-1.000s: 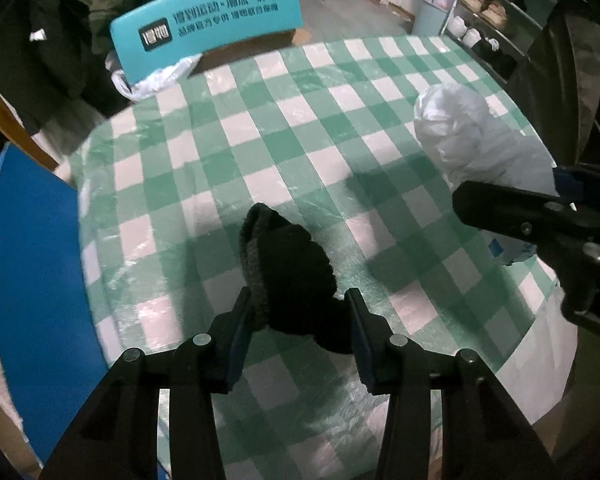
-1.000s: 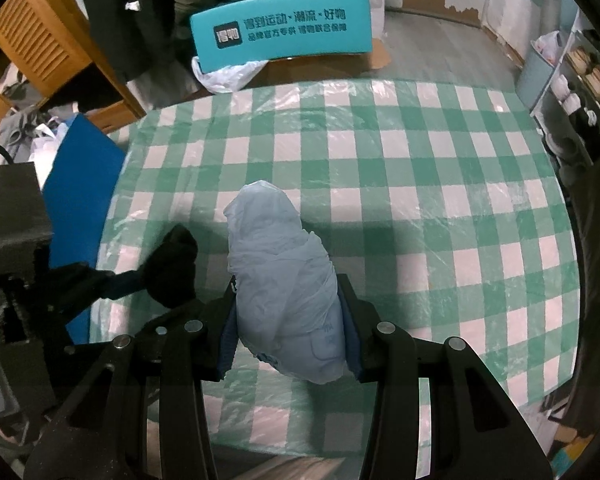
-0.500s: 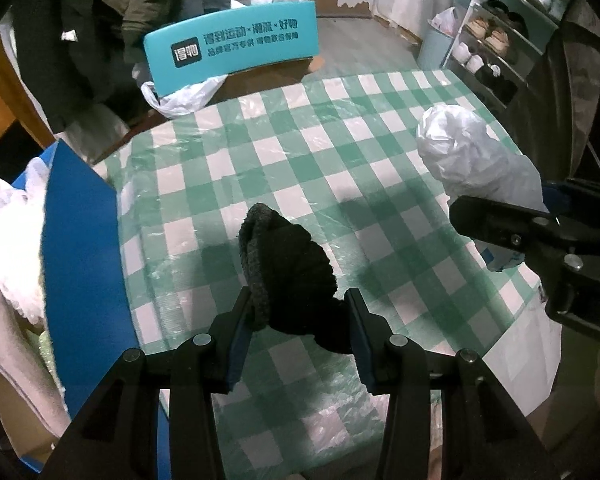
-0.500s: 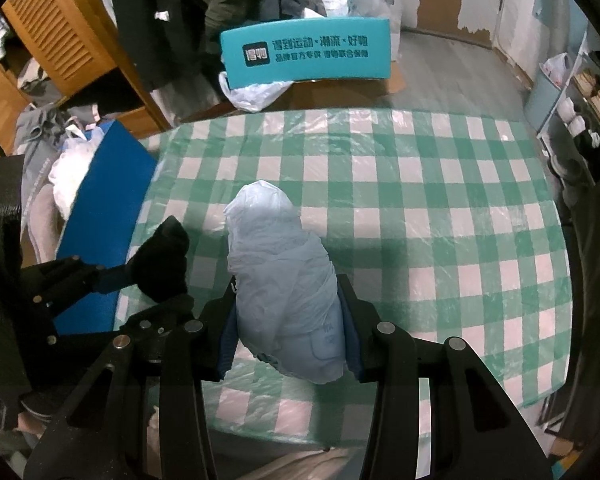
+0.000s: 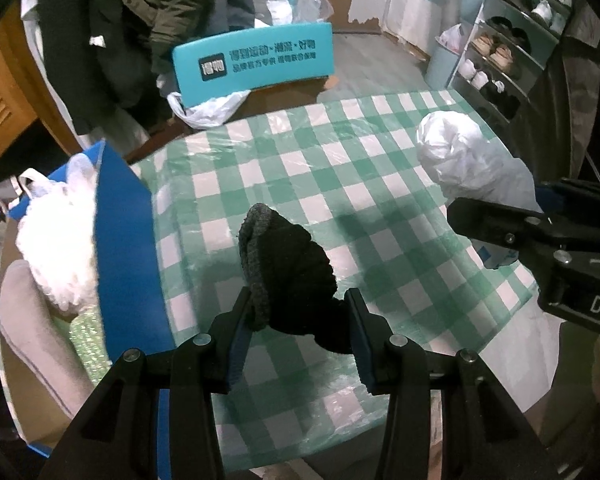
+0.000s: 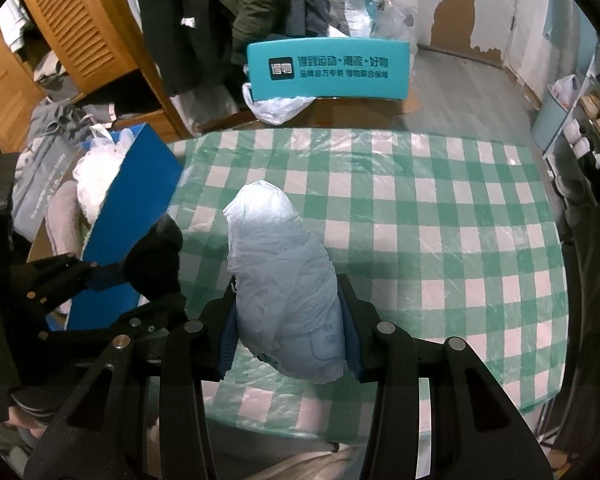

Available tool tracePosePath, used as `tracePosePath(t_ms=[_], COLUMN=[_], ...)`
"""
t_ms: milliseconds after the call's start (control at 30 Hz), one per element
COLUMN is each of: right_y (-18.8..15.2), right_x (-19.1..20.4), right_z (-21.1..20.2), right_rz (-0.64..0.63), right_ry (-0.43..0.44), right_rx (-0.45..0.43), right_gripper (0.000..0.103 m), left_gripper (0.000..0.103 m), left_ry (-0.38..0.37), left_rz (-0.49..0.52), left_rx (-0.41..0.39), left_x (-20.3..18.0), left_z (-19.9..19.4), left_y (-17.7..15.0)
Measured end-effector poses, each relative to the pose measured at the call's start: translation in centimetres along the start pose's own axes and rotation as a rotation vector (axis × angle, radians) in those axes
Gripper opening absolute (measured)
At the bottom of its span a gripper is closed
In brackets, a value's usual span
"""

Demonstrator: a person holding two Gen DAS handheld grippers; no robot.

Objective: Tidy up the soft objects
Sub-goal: 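Lift both socks and carry them over the box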

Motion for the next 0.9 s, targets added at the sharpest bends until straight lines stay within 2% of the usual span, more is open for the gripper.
tracePosePath(t_ms=[467,900], right_y=[1.1,2.1], right_x=[3.2,7.8], right_z=[-1.0,-0.4], right_rz=[-0.055,-0.131], right_ry=[0.019,0.045], right_rx=[-0.031,-0.031], right_gripper=[0.042,0.042], left_gripper=[0.045,0.045], left_ry=[0.015,0.033], left_rz=[-0.046,-0.133], left_rx=[-0.039,-0.073], left_x=[2.8,6.8], left_z=[-2.0,-3.9], left_y=[-1.3,-2.9])
Point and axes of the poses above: each gripper's, at about its wrist camera, not at the fingertips, and z roughly the way its jaws point, x to its left, y to its top, the point moved 3 cm from there along z, roughly the way its jaws point, and after that the axes turned 12 degrees about x, right-handed, at the moved point
